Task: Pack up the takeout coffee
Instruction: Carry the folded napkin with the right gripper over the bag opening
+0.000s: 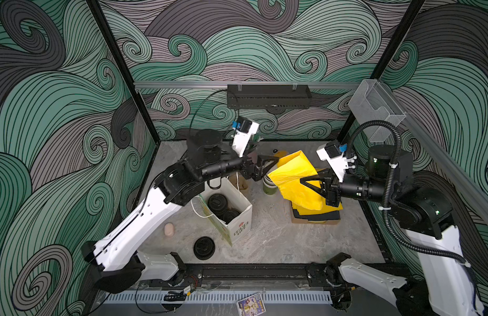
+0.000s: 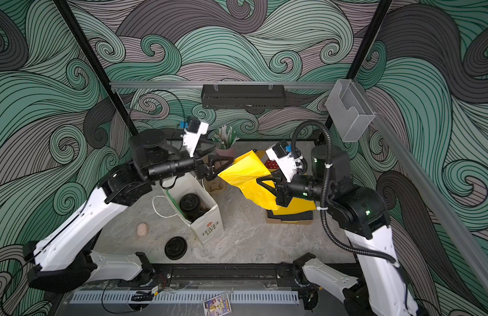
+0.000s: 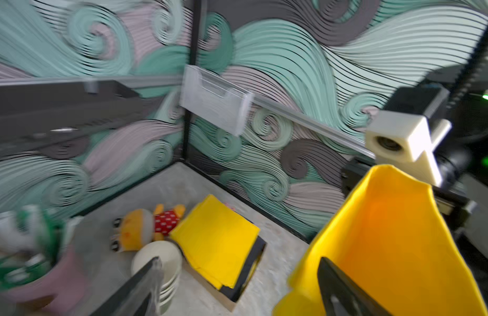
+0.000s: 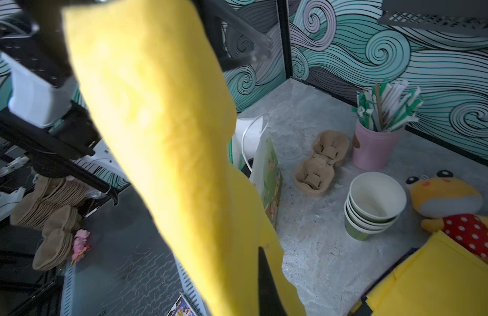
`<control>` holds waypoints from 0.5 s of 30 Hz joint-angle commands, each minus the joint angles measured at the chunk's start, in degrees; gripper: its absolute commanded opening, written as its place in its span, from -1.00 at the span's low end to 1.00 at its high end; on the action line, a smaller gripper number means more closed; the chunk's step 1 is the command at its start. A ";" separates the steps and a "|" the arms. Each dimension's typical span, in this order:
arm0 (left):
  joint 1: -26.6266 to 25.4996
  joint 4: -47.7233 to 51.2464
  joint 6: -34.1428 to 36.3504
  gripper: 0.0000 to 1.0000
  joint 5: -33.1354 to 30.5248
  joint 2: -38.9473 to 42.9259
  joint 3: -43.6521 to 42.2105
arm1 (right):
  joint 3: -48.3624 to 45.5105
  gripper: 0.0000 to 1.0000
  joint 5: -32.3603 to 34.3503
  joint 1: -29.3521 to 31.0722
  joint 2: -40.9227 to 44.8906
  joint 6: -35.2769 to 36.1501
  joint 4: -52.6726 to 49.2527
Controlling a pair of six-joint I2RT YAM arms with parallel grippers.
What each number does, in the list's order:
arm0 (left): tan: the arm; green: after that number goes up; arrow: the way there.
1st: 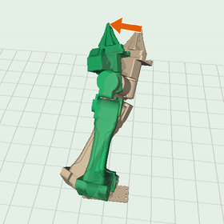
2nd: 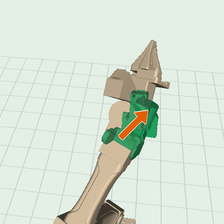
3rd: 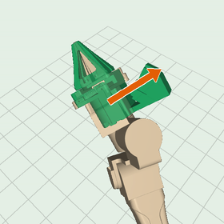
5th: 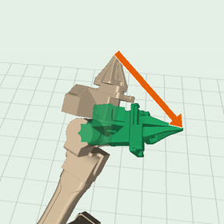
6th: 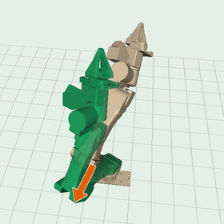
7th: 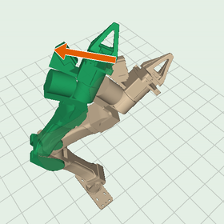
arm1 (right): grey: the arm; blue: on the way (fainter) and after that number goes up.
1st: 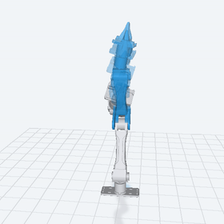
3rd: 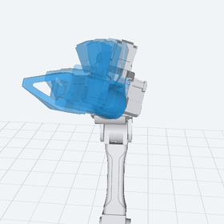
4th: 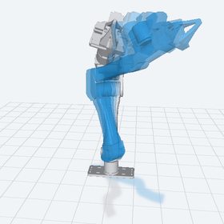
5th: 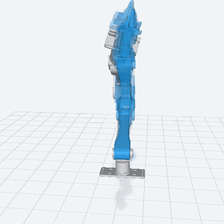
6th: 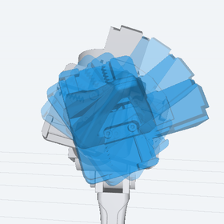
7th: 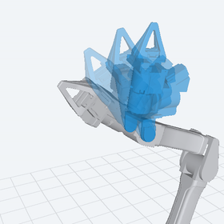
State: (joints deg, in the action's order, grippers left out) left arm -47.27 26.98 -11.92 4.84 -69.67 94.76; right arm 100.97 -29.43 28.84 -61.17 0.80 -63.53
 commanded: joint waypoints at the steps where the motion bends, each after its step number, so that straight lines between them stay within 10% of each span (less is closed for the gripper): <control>1: 0.52 4.17 -2.64 0.76 -26.51 8.19 -2.98 | 5.05 -1.00 12.44 5.36 -4.14 -4.15 -1.64; 7: 0.42 13.26 -5.03 0.54 -26.95 16.02 -4.82 | 14.62 -1.00 15.90 17.69 -13.99 -3.60 -1.48; 15: 0.42 39.86 -28.17 0.68 -38.72 22.78 -1.73 | 20.76 -1.00 25.99 30.84 -25.71 -11.85 4.97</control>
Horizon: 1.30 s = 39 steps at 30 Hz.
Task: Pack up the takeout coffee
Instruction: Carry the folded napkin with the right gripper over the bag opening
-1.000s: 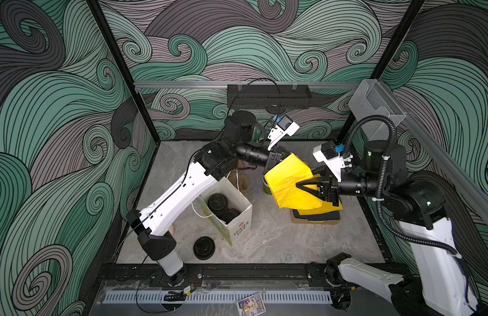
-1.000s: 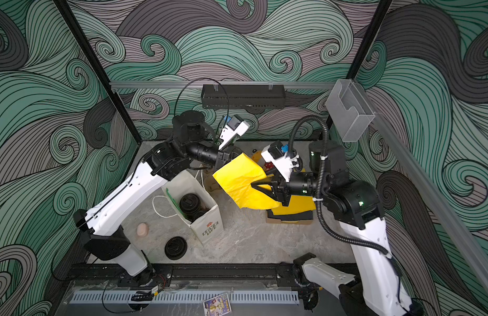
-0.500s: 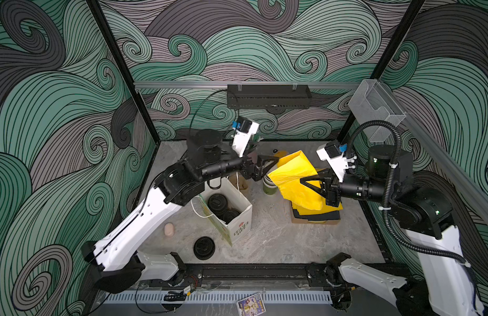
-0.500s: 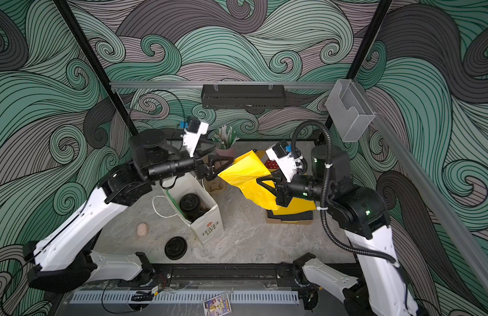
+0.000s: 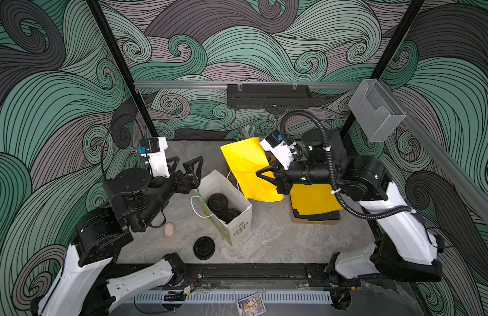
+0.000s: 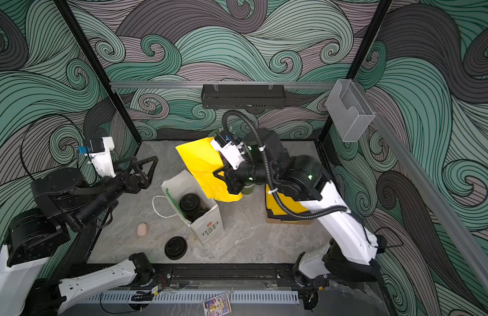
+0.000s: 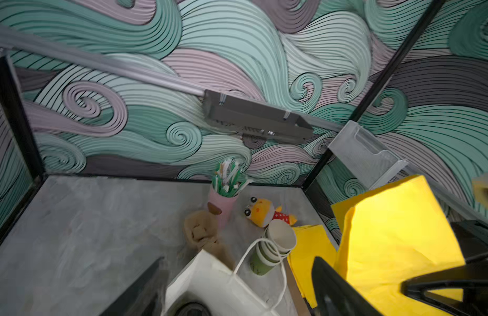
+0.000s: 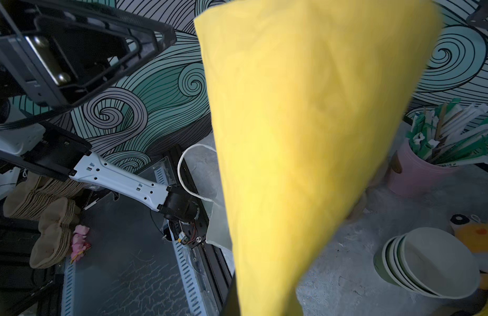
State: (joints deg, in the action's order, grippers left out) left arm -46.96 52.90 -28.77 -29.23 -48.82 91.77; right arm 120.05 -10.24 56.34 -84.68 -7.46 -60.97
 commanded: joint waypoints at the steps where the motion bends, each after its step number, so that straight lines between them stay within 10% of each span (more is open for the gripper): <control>1: 0.11 16.50 -14.03 0.70 -3.53 2.62 0.71 | 2.34 -1.00 9.74 5.11 -3.83 -3.69 2.41; 9: 0.11 13.23 -22.54 0.80 7.82 8.51 -11.08 | 0.37 -1.00 29.10 10.47 -12.13 -10.06 1.97; 15: 0.11 13.49 -26.64 0.73 9.43 10.29 -16.32 | -0.89 -1.00 25.01 10.86 -15.88 -12.34 0.07; 26: 0.11 15.41 -24.63 -0.14 9.22 10.69 -17.59 | 4.36 -1.00 19.37 12.92 -21.61 -19.06 -10.59; 39: 0.14 15.40 -21.95 -0.53 12.00 7.61 -18.72 | 9.62 -1.00 14.02 10.71 -30.95 -22.81 -11.98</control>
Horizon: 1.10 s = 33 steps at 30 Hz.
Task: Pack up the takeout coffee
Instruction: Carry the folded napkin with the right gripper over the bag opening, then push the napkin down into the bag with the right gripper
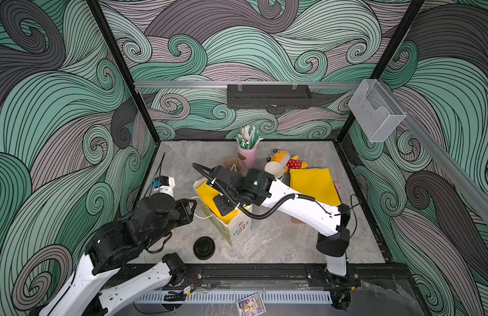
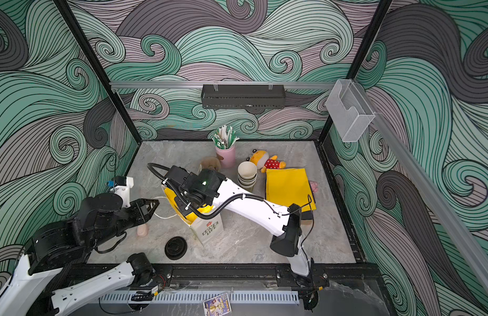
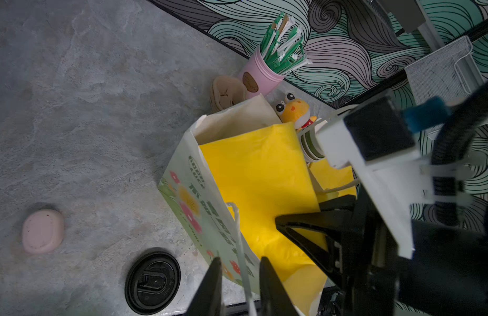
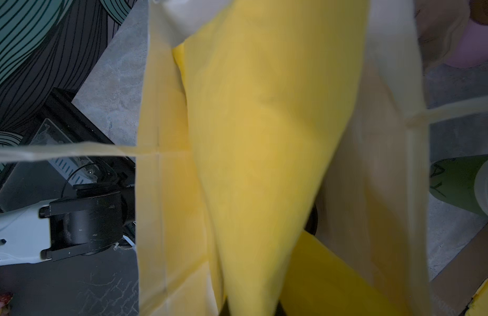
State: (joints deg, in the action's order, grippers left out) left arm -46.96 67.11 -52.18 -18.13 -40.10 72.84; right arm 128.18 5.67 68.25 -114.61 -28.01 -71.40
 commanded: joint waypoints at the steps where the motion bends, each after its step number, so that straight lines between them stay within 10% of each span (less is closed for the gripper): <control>1: 0.11 1.19 1.79 -0.57 1.17 -1.54 0.28 | 1.55 -1.00 -2.54 -1.59 -1.59 -2.38 -1.33; 16: 0.16 1.49 1.12 -0.97 1.52 0.37 -0.86 | 8.82 -1.00 -10.36 -3.65 -6.41 -1.33 -1.58; 33: 0.13 -1.89 1.12 -1.00 -0.75 1.53 -2.52 | -6.15 -0.85 -11.35 -2.37 -2.99 -2.72 5.88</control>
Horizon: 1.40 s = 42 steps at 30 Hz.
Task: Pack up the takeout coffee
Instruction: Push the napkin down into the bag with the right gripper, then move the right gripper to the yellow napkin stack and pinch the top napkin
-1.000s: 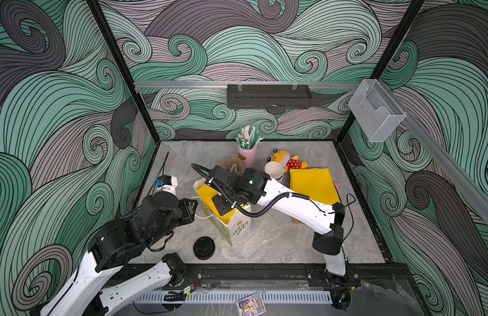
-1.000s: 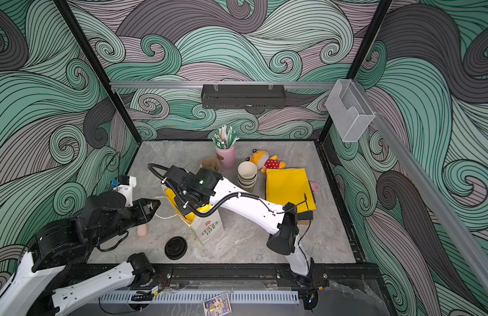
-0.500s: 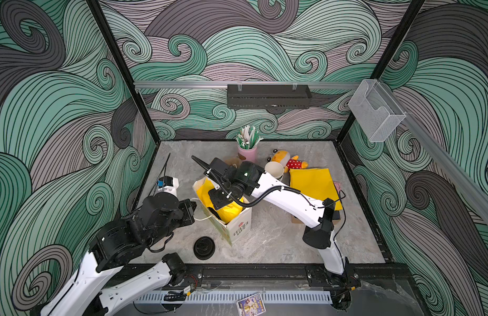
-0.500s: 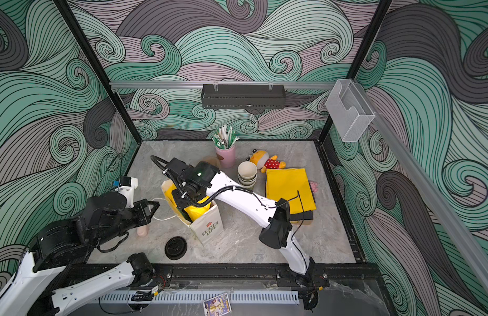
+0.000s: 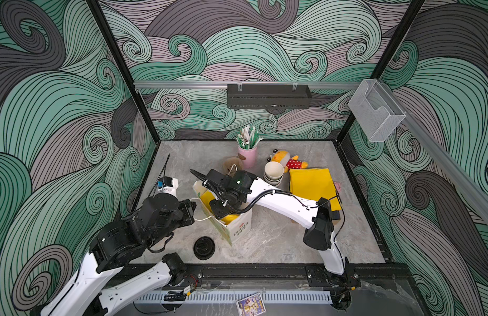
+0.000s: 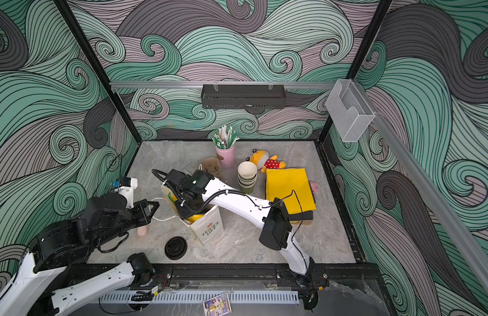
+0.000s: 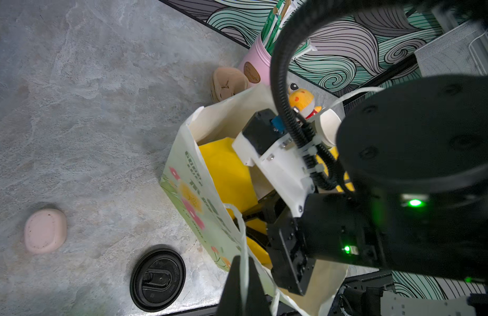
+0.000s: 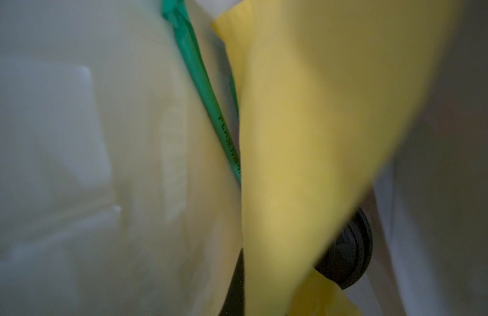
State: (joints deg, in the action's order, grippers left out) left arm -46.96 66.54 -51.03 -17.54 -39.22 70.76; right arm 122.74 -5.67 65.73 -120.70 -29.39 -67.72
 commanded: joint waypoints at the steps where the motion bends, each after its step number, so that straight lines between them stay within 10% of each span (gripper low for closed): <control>1: 0.12 -1.77 -0.03 -1.00 -1.44 0.66 -0.58 | -0.49 -0.70 0.33 0.22 3.04 -1.34 2.30; 6: 0.12 -2.82 0.33 -1.00 -1.22 0.45 -0.86 | 3.03 -0.16 3.59 0.30 4.49 -0.39 2.17; 12: 0.11 -2.89 0.58 -0.97 -1.73 0.98 -0.89 | 4.68 0.04 5.23 0.31 9.01 0.95 2.03; 18: 0.11 -2.29 0.64 -0.18 -2.75 1.72 0.14 | 4.58 0.02 6.55 0.53 17.36 4.46 2.15; 24: 0.12 2.76 5.85 0.16 -13.89 -0.13 11.22 | -0.91 0.00 16.56 -1.99 31.07 6.51 -3.34; 33: 0.11 -13.15 20.58 0.20 -12.05 -8.39 18.38 | -31.03 -0.04 16.79 -28.07 51.84 -1.91 -0.93; 42: 0.12 -32.50 23.98 0.20 -4.02 -19.53 17.56 | -46.63 -0.05 7.68 -43.51 46.03 5.03 14.08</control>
State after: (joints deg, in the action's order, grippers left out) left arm -46.96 42.39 -29.69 -24.51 -56.93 88.25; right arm 77.91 6.46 24.62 -72.95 -27.64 -60.77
